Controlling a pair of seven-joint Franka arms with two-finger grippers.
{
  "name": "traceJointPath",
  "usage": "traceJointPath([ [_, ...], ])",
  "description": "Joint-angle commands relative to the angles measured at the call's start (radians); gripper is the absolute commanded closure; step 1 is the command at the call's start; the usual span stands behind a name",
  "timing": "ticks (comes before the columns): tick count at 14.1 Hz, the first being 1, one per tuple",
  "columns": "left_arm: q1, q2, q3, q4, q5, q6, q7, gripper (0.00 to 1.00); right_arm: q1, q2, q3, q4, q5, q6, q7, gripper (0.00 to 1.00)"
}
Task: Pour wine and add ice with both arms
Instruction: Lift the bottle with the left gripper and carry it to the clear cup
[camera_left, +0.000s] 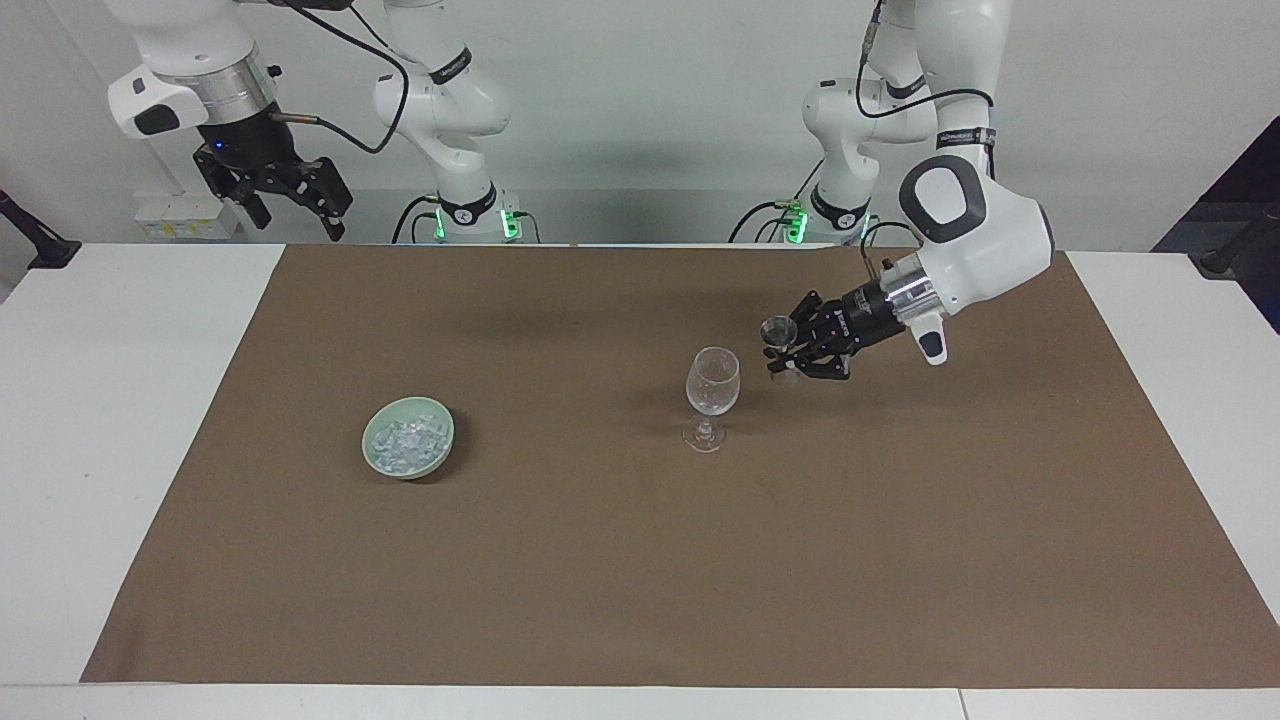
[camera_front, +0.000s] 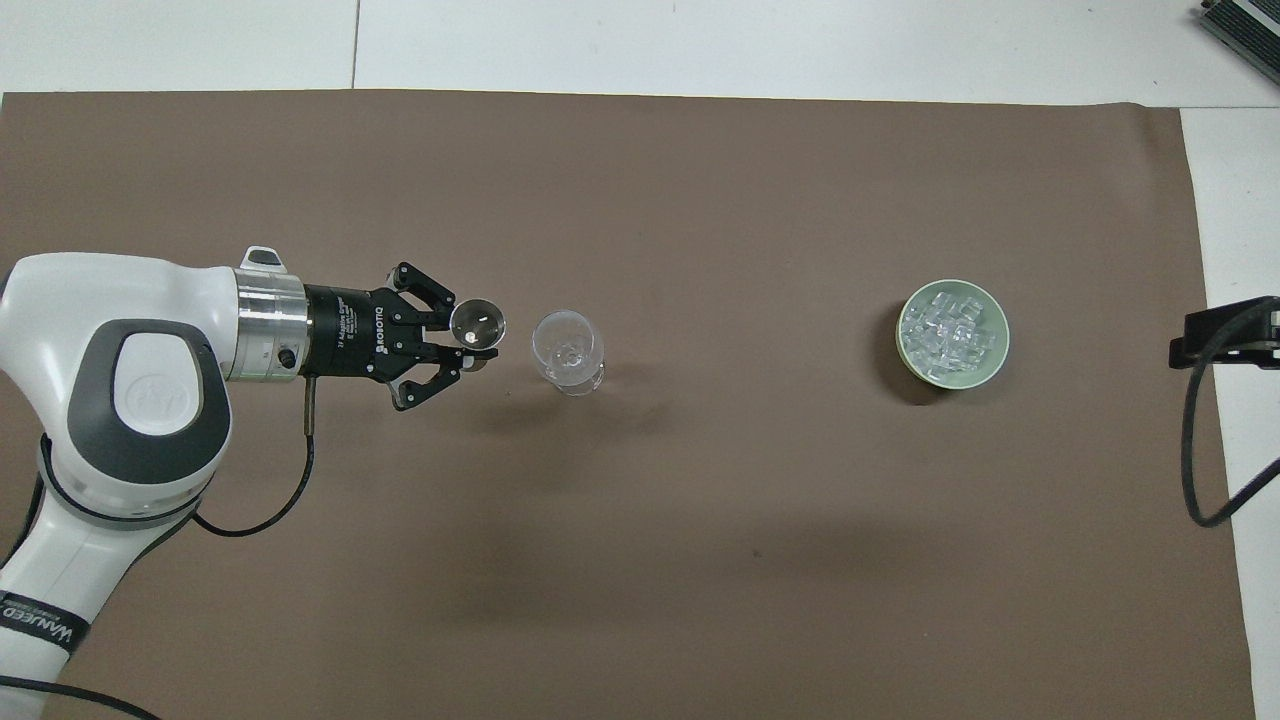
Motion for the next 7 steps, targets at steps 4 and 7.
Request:
traceJointPath([
  [4, -0.097, -0.005, 0.010, 0.023, 0.134, 0.106, -0.109, 1.00, -0.021, -0.027, 0.009, -0.035, 0.014, 0.025, -0.036, 0.00],
  [7, -0.117, 0.000, 0.010, 0.028, 0.168, 0.144, -0.120, 1.00, -0.021, -0.028, 0.009, -0.040, 0.014, 0.022, -0.036, 0.00],
])
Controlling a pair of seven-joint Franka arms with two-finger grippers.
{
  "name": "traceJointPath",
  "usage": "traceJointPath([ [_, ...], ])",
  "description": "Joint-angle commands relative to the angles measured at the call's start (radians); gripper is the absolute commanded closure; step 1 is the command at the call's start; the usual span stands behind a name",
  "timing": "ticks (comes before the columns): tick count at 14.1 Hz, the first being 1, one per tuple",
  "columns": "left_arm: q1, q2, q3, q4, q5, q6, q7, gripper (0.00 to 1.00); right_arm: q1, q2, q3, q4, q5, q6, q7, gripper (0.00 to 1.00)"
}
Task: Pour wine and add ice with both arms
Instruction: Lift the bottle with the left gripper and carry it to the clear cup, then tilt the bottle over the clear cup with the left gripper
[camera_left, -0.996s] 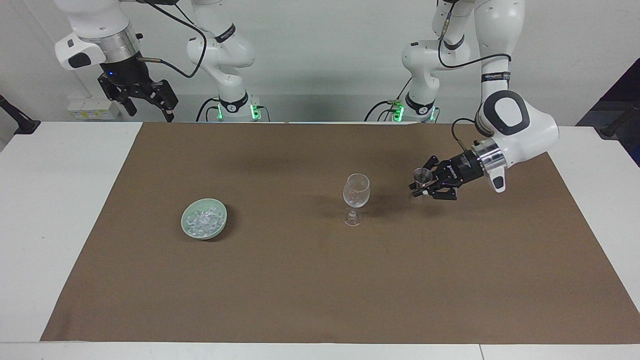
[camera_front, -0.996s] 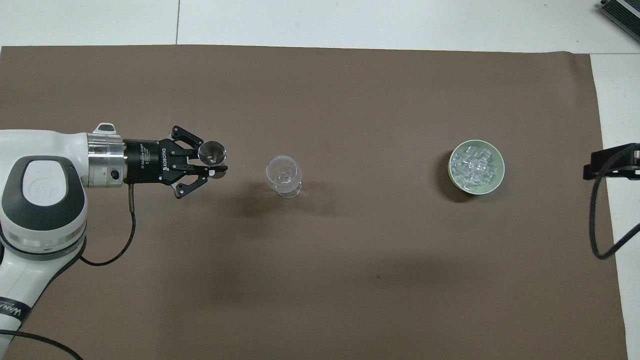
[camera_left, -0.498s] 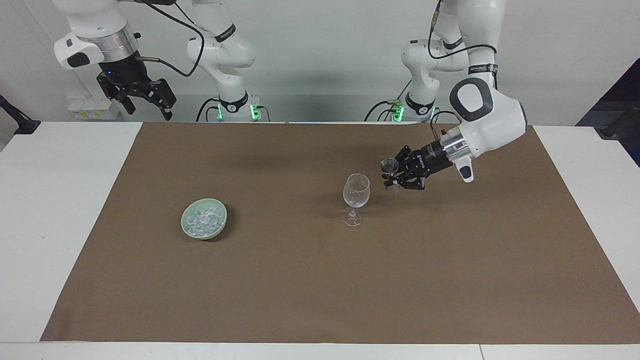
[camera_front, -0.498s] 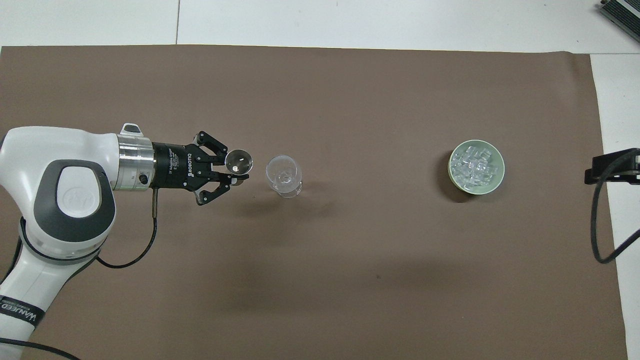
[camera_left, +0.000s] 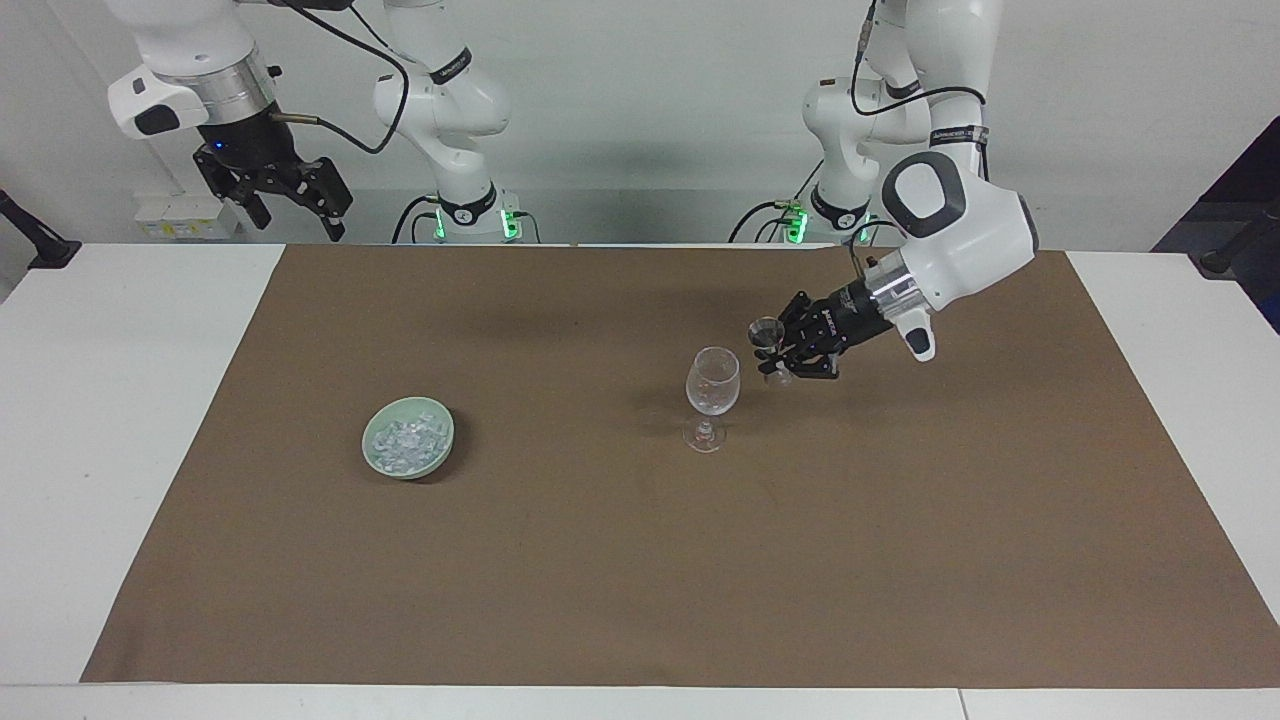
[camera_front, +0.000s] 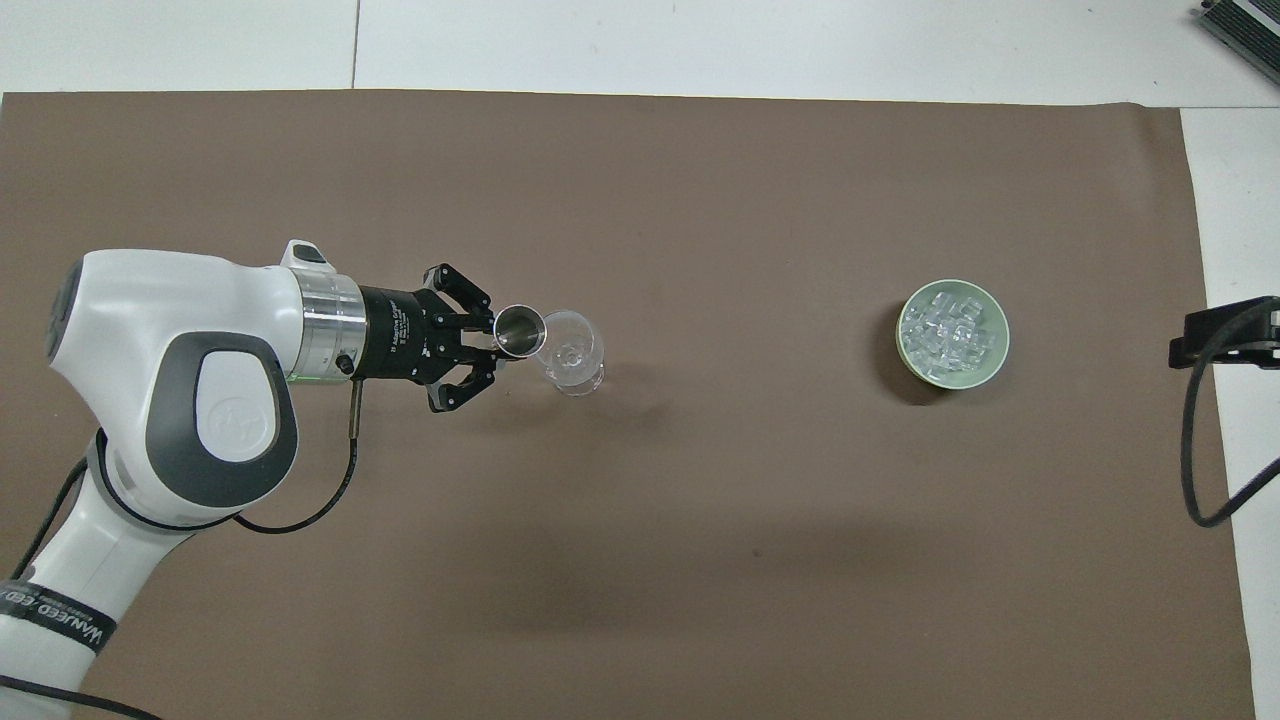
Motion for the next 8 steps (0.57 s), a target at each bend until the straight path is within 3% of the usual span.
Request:
traceJointPath([
  [1, -0.033, 0.000, 0.013, 0.009, 0.032, 0.037, -0.031, 1.00, -0.020, -0.029, 0.009, -0.042, 0.014, 0.020, -0.035, 0.00],
  [8, -0.053, 0.018, 0.013, 0.035, 0.115, 0.120, -0.072, 1.00, -0.020, -0.036, 0.009, -0.052, 0.014, 0.022, -0.031, 0.00],
])
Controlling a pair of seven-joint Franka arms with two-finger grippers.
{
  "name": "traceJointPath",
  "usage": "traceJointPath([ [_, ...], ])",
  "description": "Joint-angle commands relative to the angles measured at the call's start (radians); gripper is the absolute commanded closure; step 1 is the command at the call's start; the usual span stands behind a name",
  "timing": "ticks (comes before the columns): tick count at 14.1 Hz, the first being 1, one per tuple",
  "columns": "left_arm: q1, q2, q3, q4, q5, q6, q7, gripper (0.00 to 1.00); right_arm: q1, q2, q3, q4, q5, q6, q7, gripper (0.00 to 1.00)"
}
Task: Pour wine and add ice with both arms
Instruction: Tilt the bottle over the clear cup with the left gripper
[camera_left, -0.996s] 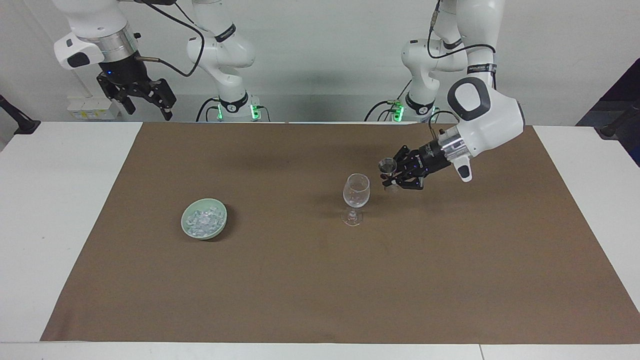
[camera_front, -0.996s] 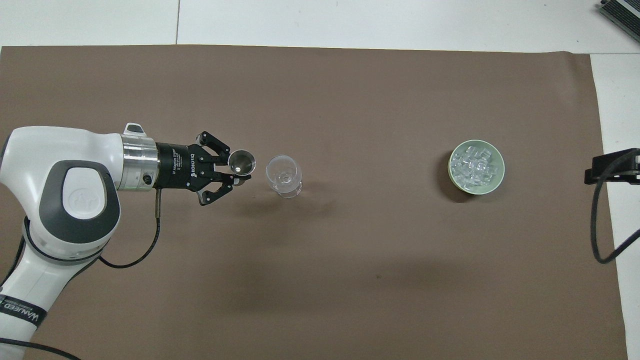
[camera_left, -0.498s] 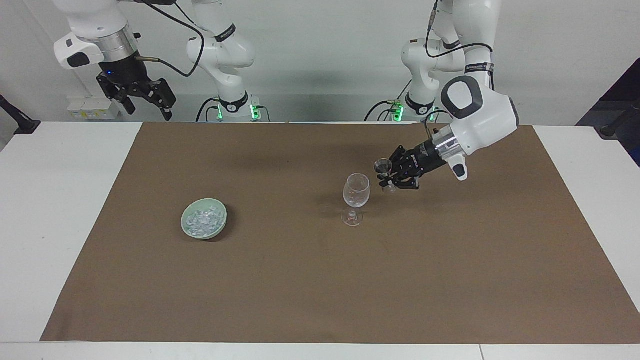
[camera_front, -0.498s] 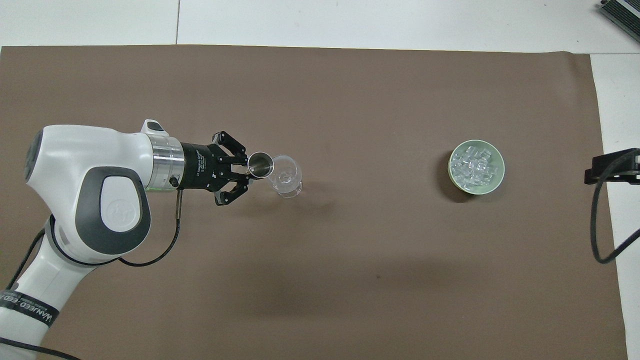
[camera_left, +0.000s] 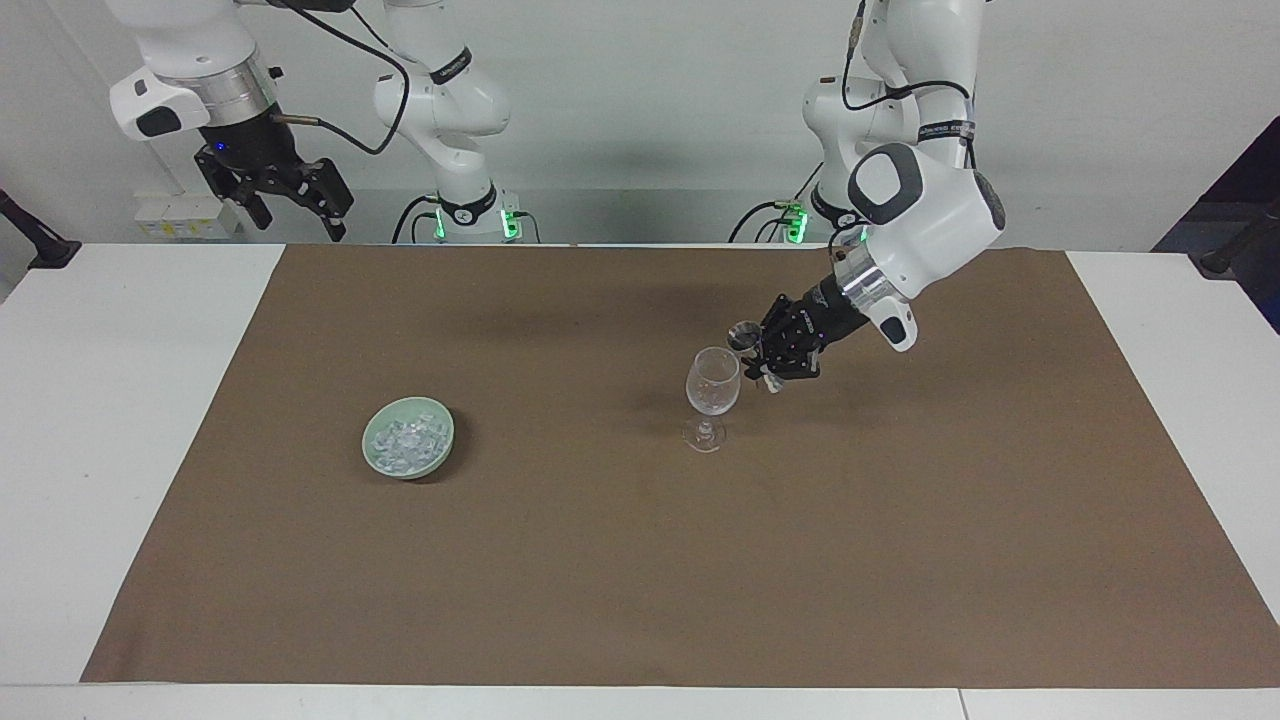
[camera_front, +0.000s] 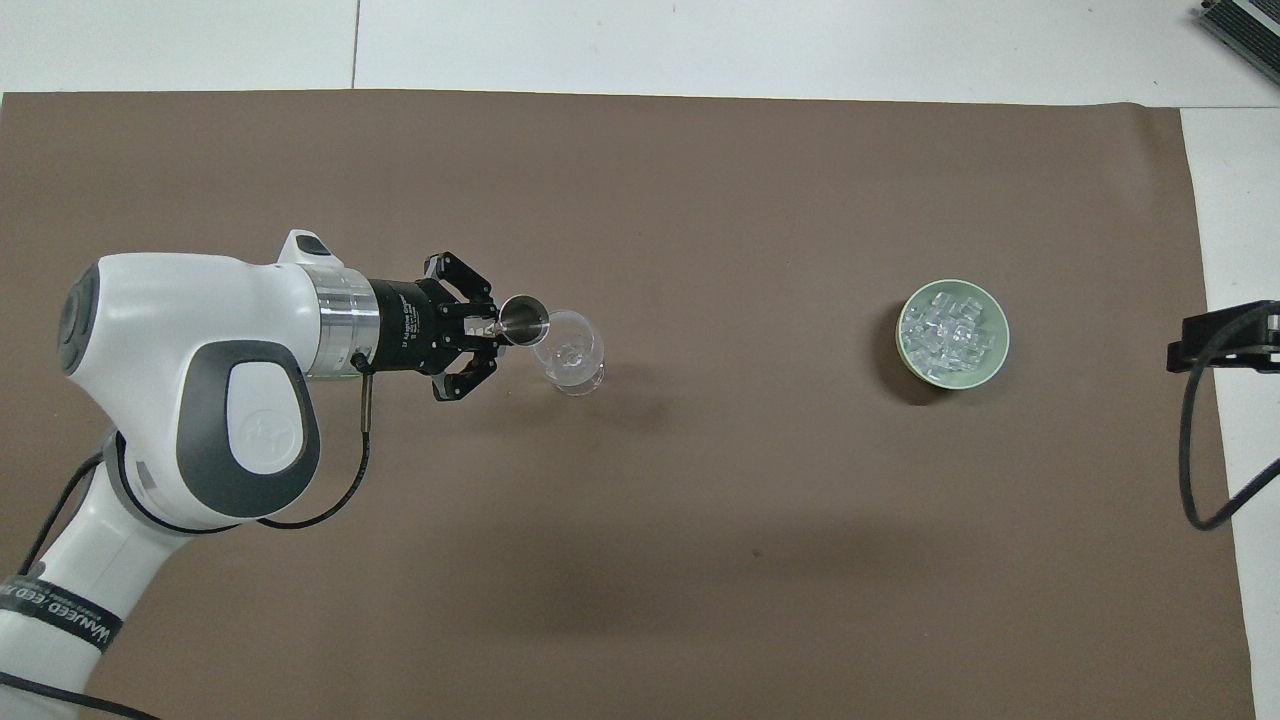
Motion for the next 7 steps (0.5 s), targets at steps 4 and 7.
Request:
traceJointPath([
  [4, -0.053, 0.016, 0.014, 0.024, 0.086, 0.088, -0.074, 1.00, -0.019, -0.029, 0.009, -0.039, 0.012, 0.023, -0.031, 0.00],
  [7, -0.063, 0.016, 0.014, 0.022, 0.127, 0.088, -0.074, 1.00, -0.019, -0.029, 0.009, -0.039, 0.012, 0.023, -0.031, 0.00],
])
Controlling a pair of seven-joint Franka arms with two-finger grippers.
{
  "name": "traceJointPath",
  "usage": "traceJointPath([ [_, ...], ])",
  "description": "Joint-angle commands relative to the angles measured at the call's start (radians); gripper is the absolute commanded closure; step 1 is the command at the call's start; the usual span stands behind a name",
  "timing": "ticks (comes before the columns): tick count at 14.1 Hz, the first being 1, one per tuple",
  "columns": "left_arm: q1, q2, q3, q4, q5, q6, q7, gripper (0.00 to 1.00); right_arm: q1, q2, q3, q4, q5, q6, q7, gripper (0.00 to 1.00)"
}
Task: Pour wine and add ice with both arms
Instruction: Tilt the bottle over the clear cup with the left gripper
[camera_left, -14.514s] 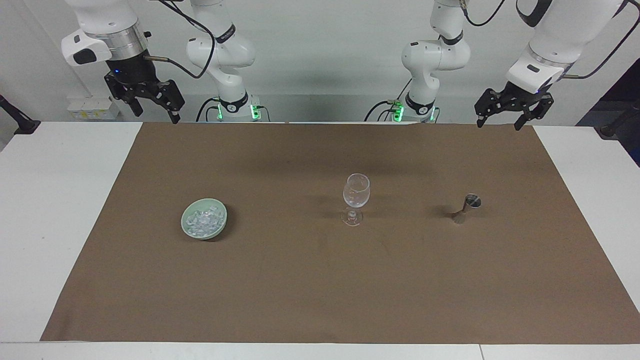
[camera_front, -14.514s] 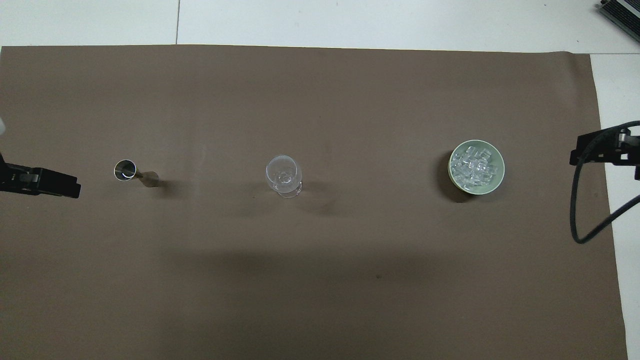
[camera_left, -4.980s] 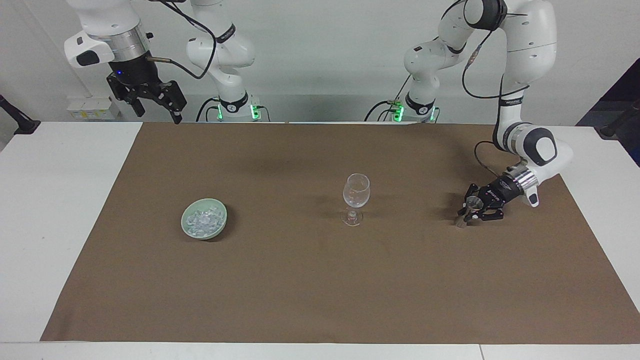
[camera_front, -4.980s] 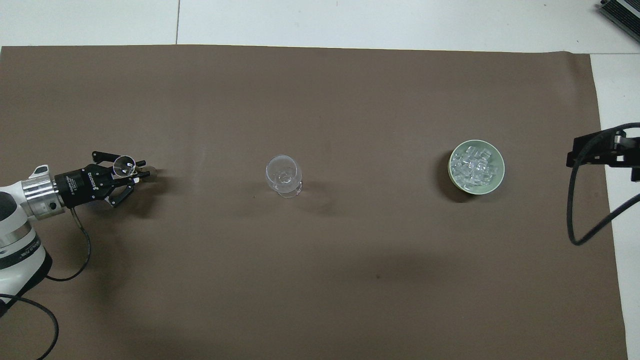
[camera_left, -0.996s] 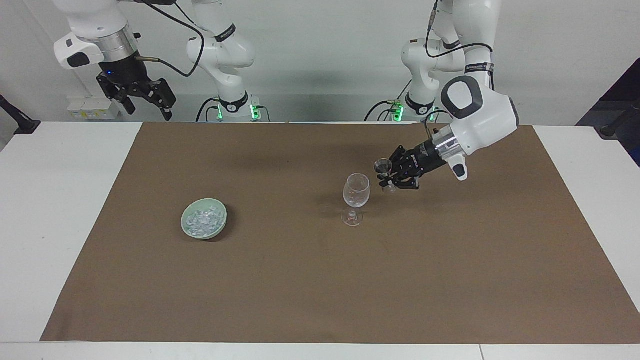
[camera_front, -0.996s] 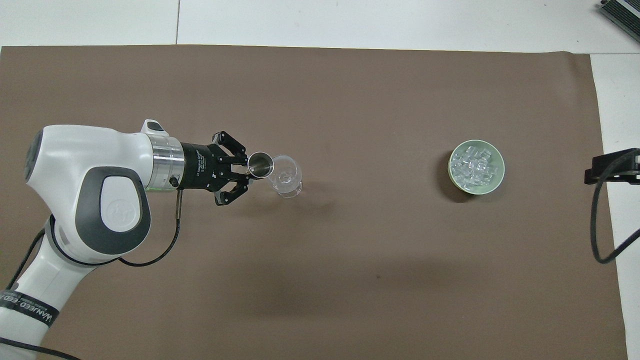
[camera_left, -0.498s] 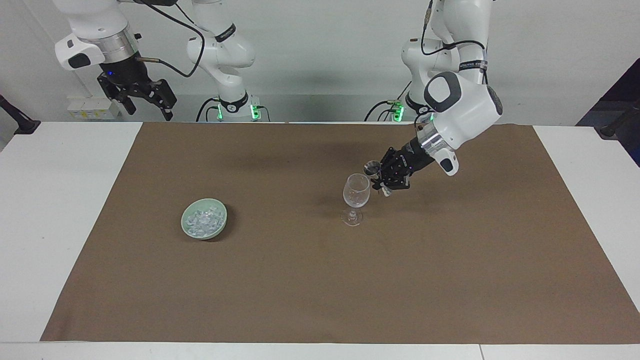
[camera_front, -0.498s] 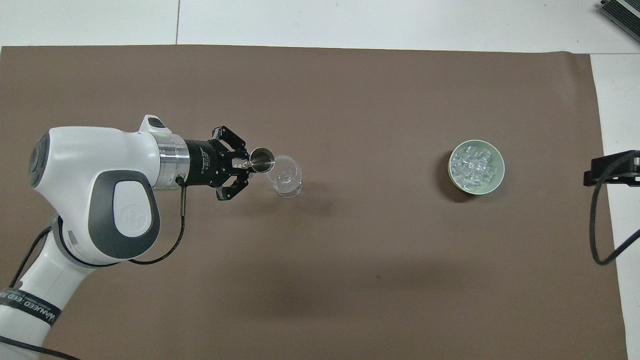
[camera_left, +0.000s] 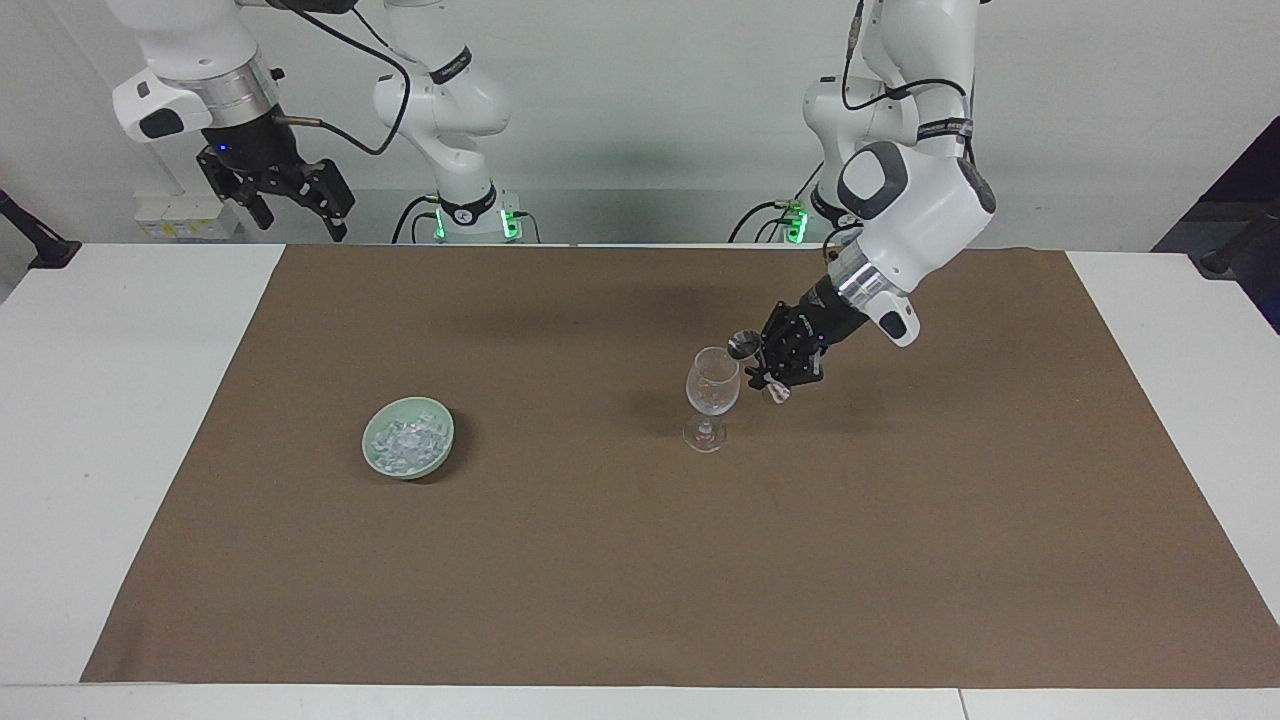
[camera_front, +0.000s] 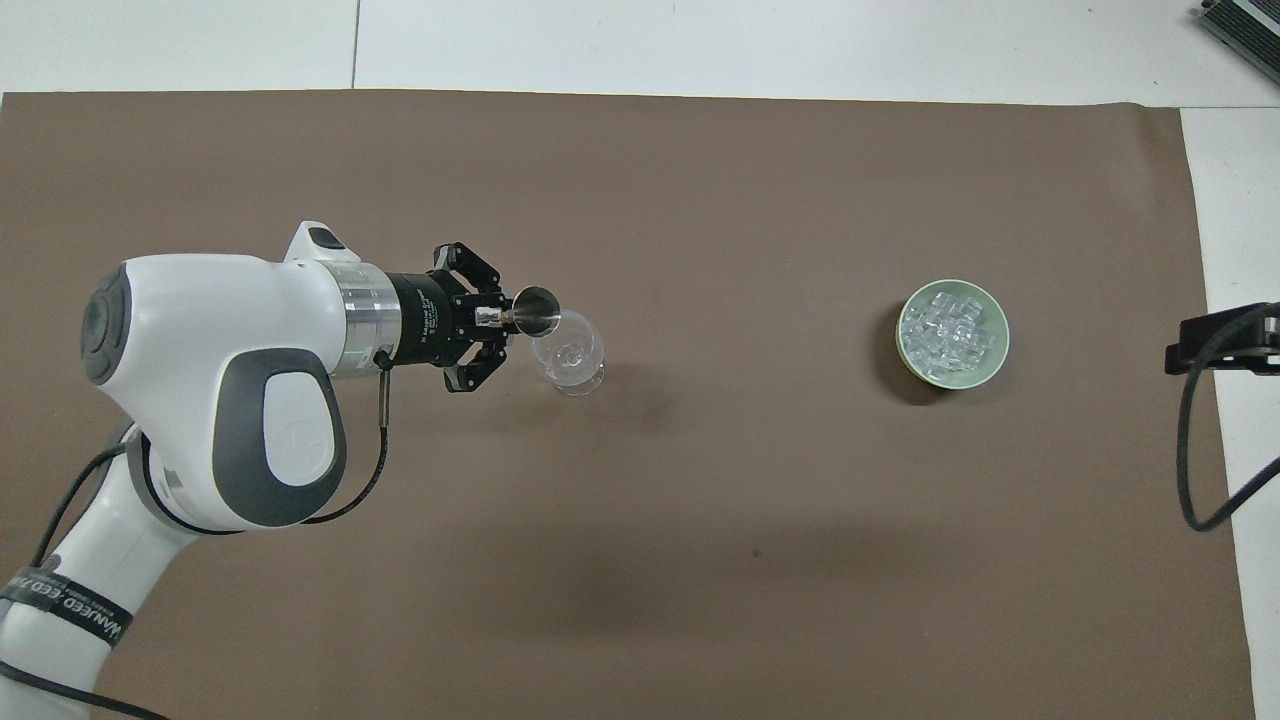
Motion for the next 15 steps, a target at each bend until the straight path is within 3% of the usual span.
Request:
traceJointPath([
  [1, -0.029, 0.010, 0.014, 0.009, 0.053, 0.020, -0.025, 1.00, -0.019, -0.028, 0.009, -0.036, 0.012, 0.023, -0.031, 0.00],
  [10, -0.046, 0.008, 0.013, 0.008, 0.194, 0.008, -0.022, 1.00, -0.019, -0.028, 0.009, -0.036, 0.012, 0.022, -0.033, 0.00],
  [15, -0.046, 0.002, 0.014, 0.011, 0.213, 0.005, -0.021, 1.00, -0.019, -0.028, 0.009, -0.034, 0.012, 0.022, -0.033, 0.00],
])
